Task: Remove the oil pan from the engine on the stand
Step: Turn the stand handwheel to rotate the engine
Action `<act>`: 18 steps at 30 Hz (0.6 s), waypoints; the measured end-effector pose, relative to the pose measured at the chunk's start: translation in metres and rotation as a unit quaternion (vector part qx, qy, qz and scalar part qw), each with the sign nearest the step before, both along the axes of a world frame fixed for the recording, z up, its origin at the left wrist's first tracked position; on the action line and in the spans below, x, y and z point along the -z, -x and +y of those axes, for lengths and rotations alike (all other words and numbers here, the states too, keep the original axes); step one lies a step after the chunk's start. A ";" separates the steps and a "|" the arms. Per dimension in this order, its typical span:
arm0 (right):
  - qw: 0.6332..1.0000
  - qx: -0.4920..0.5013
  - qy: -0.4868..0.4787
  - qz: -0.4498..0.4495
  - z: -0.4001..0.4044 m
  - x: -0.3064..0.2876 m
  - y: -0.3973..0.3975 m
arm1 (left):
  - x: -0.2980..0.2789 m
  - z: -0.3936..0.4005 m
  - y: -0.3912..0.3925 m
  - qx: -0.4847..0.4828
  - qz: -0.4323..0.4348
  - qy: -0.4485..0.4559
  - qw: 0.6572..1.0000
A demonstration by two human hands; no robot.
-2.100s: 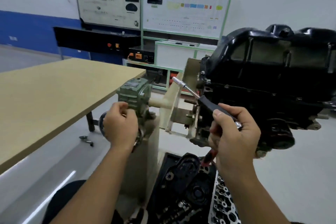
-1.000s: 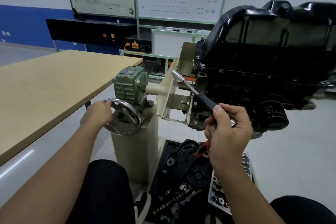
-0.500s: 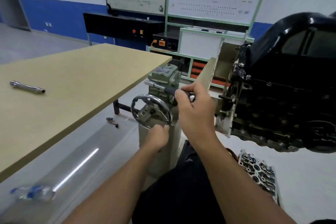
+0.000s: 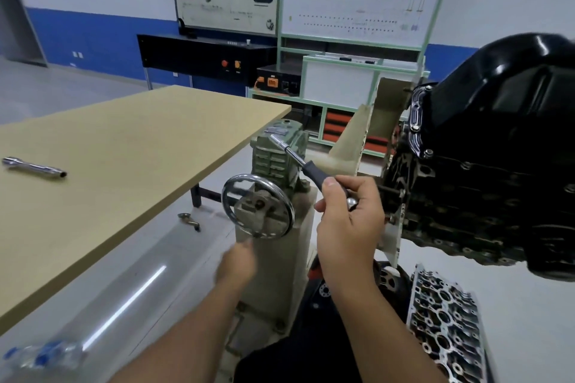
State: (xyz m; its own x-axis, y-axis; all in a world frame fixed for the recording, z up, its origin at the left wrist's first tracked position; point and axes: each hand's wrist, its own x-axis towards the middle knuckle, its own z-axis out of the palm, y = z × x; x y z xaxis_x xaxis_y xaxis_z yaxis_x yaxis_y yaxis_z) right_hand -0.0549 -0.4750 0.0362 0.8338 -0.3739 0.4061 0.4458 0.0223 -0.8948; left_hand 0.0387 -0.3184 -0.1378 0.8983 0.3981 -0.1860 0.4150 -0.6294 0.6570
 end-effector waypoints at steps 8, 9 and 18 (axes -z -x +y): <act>0.999 0.035 -0.028 0.018 0.014 -0.014 -0.016 | -0.097 0.040 -0.048 -0.100 -0.153 0.161 0.970; 0.999 0.031 -0.024 0.020 0.015 -0.013 -0.017 | -0.088 0.051 -0.046 -0.150 -0.147 0.179 0.961; 0.995 0.023 -0.024 0.095 0.006 0.008 -0.018 | -0.037 -0.057 0.002 -0.054 -0.063 0.203 0.976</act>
